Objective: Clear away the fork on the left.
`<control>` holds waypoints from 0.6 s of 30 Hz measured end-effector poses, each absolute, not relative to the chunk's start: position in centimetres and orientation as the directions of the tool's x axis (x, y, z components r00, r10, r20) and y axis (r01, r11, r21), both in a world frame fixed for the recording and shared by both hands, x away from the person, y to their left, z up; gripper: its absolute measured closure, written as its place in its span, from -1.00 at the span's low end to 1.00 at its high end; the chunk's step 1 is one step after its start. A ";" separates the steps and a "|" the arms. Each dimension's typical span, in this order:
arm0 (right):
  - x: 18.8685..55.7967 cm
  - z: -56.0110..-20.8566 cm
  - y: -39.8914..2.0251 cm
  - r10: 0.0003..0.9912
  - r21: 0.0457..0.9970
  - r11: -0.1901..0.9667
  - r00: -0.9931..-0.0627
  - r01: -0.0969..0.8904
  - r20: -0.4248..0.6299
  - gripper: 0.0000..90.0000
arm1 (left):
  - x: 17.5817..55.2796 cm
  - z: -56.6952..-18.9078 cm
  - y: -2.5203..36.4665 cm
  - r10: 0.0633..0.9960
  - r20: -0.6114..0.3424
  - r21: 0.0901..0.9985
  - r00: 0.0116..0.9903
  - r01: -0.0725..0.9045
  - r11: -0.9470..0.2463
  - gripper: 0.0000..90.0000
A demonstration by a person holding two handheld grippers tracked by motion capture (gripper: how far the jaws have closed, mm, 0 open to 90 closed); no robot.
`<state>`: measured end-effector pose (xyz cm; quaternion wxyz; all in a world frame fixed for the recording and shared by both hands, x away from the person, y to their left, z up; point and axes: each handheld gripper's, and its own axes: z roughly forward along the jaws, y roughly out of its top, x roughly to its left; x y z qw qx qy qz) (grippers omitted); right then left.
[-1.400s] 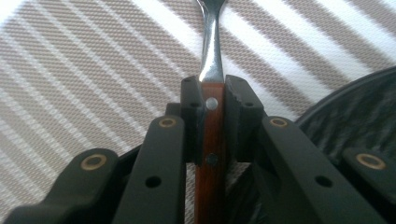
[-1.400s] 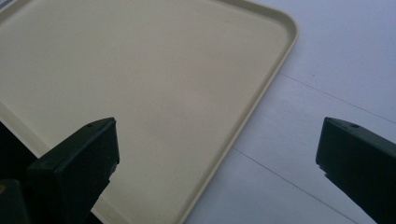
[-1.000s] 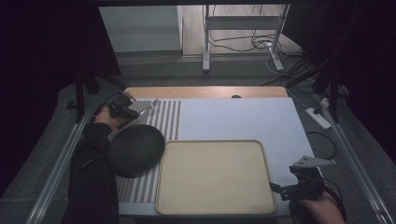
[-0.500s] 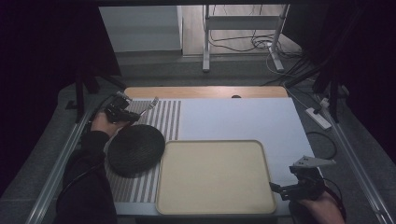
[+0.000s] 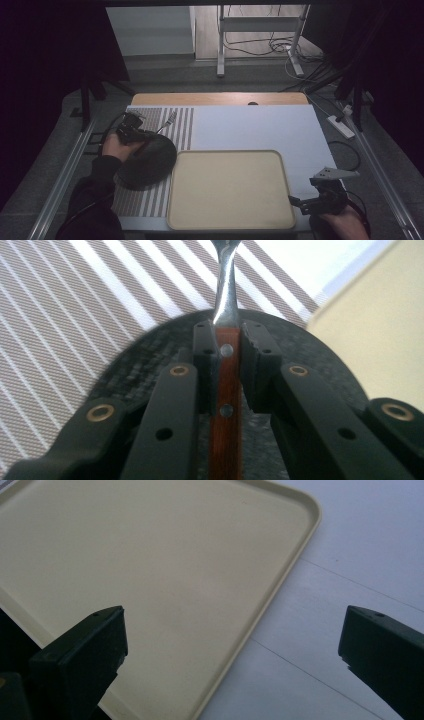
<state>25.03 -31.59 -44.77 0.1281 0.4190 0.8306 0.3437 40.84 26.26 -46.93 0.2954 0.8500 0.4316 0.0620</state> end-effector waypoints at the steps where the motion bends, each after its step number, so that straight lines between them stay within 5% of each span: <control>1: 25.0 -44.8 -31.6 0.784 0.681 0.410 -0.616 0.607 0.078 -1.00 | 40.6 -46.9 26.1 0.770 -0.159 0.556 0.618 0.700 -0.448 0.73; 18: 24.9 -44.8 -31.5 0.778 0.683 0.422 -0.625 0.597 0.065 -1.00 | 35.6 -47.2 23.1 0.779 -0.192 0.543 0.597 0.726 -0.422 0.73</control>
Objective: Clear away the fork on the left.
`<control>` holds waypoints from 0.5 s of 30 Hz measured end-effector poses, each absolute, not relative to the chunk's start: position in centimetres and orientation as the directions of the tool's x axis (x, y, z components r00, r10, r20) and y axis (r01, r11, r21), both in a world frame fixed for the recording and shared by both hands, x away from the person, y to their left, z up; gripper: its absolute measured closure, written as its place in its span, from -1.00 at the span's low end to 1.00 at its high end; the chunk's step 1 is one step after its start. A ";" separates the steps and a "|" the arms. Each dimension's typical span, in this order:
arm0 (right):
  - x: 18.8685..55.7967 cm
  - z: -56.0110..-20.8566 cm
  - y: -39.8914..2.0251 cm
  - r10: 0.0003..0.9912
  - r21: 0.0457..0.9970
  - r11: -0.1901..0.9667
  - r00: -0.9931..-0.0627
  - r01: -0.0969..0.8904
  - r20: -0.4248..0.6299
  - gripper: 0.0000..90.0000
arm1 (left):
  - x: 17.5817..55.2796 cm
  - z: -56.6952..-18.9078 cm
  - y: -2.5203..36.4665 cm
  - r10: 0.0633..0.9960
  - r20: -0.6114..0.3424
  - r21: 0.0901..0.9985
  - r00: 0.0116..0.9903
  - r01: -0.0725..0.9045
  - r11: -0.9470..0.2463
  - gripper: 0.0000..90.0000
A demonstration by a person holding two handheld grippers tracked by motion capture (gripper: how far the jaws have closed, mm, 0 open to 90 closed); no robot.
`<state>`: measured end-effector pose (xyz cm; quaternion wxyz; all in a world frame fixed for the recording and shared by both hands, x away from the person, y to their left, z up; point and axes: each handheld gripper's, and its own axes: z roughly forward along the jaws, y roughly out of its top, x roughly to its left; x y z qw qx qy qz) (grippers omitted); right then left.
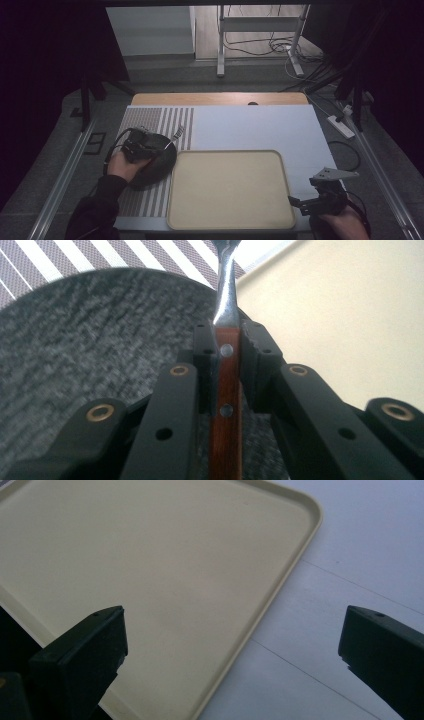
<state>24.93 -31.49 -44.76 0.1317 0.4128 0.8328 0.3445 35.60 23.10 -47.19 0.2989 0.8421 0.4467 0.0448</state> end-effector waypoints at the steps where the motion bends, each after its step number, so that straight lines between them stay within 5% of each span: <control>1: 24.9 -44.8 -31.5 0.778 0.682 0.423 -0.625 0.596 0.064 -1.00 | 34.8 -47.1 22.8 0.782 -0.195 0.543 0.592 0.729 -0.416 0.73; 15: 24.9 -44.8 -31.3 0.776 0.678 0.433 -0.628 0.594 0.055 -1.00 | 30.9 -47.5 20.5 0.806 -0.227 0.517 0.547 0.769 -0.376 0.73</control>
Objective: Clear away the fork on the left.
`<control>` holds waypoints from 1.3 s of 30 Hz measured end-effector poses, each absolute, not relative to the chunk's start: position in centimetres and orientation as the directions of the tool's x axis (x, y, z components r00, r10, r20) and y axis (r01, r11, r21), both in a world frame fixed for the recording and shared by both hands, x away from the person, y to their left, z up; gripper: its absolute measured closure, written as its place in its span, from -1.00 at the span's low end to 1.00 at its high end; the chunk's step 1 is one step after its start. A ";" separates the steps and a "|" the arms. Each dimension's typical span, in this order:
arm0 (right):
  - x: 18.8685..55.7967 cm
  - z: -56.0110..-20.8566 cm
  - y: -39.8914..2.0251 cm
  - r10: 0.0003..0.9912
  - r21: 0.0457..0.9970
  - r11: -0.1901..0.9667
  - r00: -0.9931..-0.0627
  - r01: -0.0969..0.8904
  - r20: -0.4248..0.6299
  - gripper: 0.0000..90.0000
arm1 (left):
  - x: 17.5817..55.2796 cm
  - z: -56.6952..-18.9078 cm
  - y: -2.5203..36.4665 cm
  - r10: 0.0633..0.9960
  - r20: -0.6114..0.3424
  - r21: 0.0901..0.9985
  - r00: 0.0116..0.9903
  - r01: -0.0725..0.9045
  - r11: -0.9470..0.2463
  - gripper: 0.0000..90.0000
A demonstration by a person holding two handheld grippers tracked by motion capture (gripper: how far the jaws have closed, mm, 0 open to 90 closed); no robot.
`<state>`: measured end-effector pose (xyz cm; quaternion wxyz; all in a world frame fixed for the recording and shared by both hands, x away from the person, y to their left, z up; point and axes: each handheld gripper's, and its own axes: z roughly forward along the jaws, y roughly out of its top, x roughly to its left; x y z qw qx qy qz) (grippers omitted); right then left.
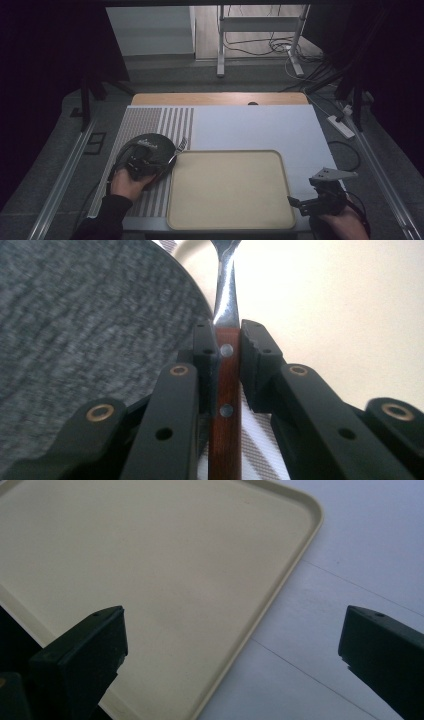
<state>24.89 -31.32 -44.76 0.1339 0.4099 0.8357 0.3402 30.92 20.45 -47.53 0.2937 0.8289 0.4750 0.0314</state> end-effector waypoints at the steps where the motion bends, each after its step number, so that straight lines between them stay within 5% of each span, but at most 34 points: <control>1: 24.9 -44.8 -31.3 0.776 0.679 0.433 -0.628 0.594 0.055 -1.00 | 30.6 -47.7 19.9 0.813 -0.225 0.506 0.537 0.777 -0.374 0.73; 20: 24.9 -44.8 -31.2 0.772 0.676 0.441 -0.633 0.591 0.049 -1.00 | 29.4 -49.4 13.5 0.797 -0.281 0.461 0.536 0.803 -0.377 0.73; 30: 24.8 -44.8 -31.2 0.767 0.676 0.447 -0.640 0.585 0.047 -1.00 | 29.2 -51.2 11.6 0.810 -0.230 0.415 0.539 0.807 -0.419 0.72; 33: 24.8 -44.8 -31.2 0.766 0.676 0.449 -0.642 0.584 0.045 -1.00 | 29.1 -51.2 11.6 0.809 -0.221 0.426 0.545 0.800 -0.423 0.69; 36: 24.8 -44.8 -31.2 0.765 0.676 0.451 -0.643 0.583 0.043 -1.00 | 29.3 -50.6 11.9 0.806 -0.209 0.468 0.554 0.780 -0.415 0.44; 38: 24.8 -44.8 -31.2 0.765 0.675 0.452 -0.643 0.583 0.044 -1.00 | 29.4 -50.3 11.9 0.802 -0.204 0.491 0.561 0.768 -0.412 0.44; 39: 24.8 -44.8 -31.1 0.765 0.675 0.452 -0.643 0.583 0.044 -1.00 | 29.5 -49.9 11.8 0.778 -0.197 0.514 0.597 0.739 -0.437 0.64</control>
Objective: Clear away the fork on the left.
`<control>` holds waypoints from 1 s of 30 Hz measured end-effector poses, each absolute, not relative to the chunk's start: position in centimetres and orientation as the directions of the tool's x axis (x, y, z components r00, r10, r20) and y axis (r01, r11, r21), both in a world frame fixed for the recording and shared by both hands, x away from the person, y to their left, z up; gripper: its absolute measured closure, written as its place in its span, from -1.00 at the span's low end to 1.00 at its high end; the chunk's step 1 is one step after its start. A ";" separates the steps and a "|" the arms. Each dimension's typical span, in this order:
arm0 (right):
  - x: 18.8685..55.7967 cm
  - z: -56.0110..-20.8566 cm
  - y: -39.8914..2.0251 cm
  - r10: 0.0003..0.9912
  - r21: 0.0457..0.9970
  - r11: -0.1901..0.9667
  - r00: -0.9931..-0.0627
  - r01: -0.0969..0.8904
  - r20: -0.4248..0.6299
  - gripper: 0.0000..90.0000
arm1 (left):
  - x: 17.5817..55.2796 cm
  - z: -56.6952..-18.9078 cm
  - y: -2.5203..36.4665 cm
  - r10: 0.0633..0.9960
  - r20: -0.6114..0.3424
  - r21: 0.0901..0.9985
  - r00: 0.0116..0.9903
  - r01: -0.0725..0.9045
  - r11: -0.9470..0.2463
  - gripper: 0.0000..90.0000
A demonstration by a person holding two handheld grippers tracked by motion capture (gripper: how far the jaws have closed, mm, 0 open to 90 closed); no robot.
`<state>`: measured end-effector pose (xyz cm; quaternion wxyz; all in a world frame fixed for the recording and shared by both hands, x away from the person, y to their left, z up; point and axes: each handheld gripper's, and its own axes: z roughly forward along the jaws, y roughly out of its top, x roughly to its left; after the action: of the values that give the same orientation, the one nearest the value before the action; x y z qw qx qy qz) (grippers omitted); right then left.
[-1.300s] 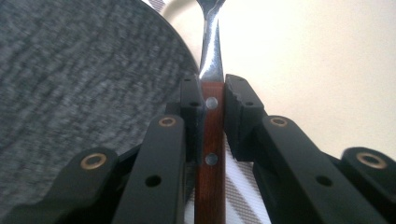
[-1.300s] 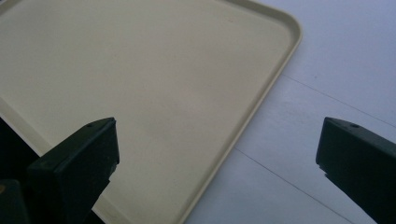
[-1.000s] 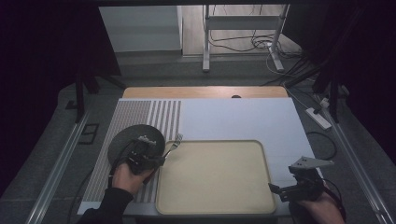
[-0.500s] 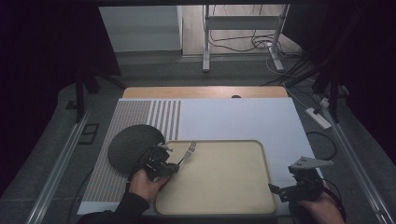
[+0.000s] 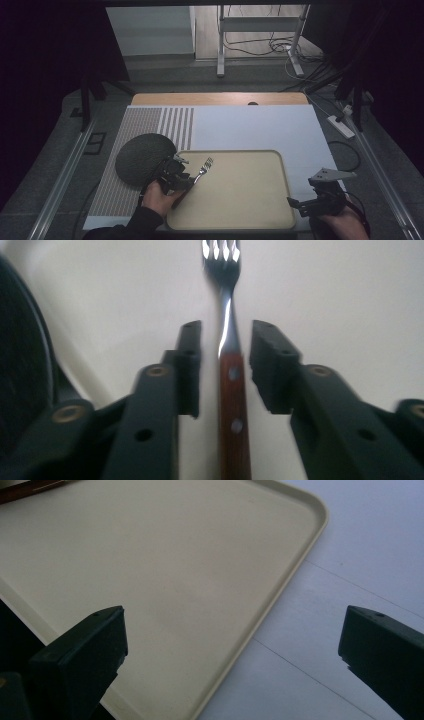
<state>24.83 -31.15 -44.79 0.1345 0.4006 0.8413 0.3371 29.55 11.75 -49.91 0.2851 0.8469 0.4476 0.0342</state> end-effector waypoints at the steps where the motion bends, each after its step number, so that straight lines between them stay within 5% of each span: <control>1: 24.8 -44.8 -31.1 0.765 0.674 0.452 -0.643 0.584 0.043 -1.00 | 29.7 -49.8 11.5 0.762 -0.195 0.523 0.617 0.723 -0.451 0.73; 5: 24.8 -44.8 -31.1 0.765 0.673 0.453 -0.643 0.584 0.043 -1.00 | 30.2 -50.1 10.3 0.720 -0.195 0.519 0.666 0.693 -0.501 0.98; 14: 24.8 -44.8 -31.2 0.764 0.676 0.450 -0.643 0.584 0.046 -1.00 | 31.4 -51.3 10.1 0.749 -0.130 0.468 0.650 0.706 -0.531 0.98; 30: 24.8 -44.8 -31.2 0.763 0.677 0.449 -0.644 0.583 0.048 -1.00 | 31.9 -51.4 13.3 0.795 -0.174 0.437 0.582 0.769 -0.467 0.98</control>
<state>24.83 -31.21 -44.78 0.1328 0.4005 0.8408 0.3393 31.94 13.31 -51.42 0.2408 0.8561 0.4566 0.0270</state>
